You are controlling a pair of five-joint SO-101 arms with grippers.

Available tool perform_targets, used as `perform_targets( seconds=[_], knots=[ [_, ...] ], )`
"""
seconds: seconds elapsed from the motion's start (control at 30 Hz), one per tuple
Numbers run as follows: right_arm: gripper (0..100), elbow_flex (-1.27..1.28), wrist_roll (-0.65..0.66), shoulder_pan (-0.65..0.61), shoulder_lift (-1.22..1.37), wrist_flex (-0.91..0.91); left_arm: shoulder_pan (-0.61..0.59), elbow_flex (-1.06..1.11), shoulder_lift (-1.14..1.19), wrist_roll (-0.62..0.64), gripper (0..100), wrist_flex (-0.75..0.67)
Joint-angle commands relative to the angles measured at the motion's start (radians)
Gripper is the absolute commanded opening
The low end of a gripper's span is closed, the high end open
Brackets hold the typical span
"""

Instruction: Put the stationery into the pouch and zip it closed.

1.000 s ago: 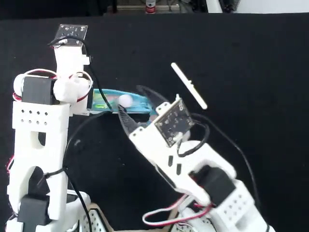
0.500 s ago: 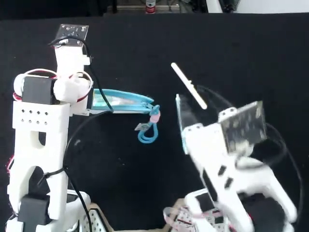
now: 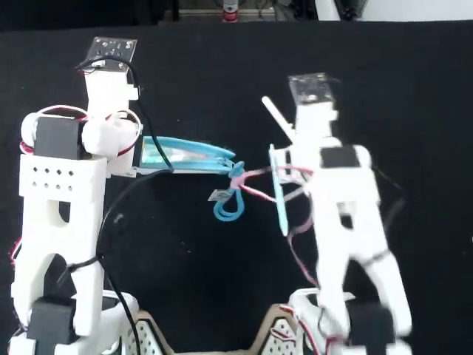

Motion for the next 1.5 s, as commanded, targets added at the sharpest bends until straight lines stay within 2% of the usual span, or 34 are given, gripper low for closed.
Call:
perform_targets(
  seconds=[0.0, 0.23, 0.57, 0.63, 0.7, 0.83, 0.93, 1.1, 1.27, 1.37, 1.47],
  knots=[
    [17.2, -0.179, -0.06, -0.026, 0.225, -0.028, -0.044, 0.002, -0.008, -0.008, 3, 0.008],
    [17.2, -0.47, -0.095, -0.078, 0.584, -0.026, -0.096, 0.002, -0.008, -0.008, 3, 0.008],
    [16.9, -0.705, -0.063, 0.002, 0.845, 0.101, -0.096, -0.007, -0.009, -0.044, 3, 0.008],
    [11.1, -0.708, -0.018, 0.014, 0.865, 0.107, -0.096, -0.004, -0.009, -0.044, 3, 0.008],
    [0.7, -0.702, 0.015, 0.029, 0.872, 0.106, -0.096, -0.002, -0.009, -0.046, 3, 0.008],
    [1.1, -0.7, 0.028, 0.095, 0.834, 0.133, -0.096, -0.005, -0.009, -0.046, 3, 0.008],
    [1.1, -0.699, 0.035, 0.146, 0.751, 0.226, -0.096, -0.007, -0.009, -0.046, 3, 0.008],
    [1.1, -0.622, 0.133, 0.23, 0.573, 0.315, -0.096, -0.007, -0.006, -0.046, 3, 0.008],
    [1.1, -0.351, 0.288, 0.362, 0.397, 0.132, -0.094, -0.002, -0.002, -0.046, 3, 0.008],
    [1.3, -0.199, 0.321, 0.407, 0.344, -0.003, -0.096, 0.002, 0.0, -0.048, 3, 0.008],
    [6.4, -0.156, 0.322, 0.416, 0.34, 0.005, -0.094, -0.007, 0.0, -0.048, 3, 0.008]
  ],
)
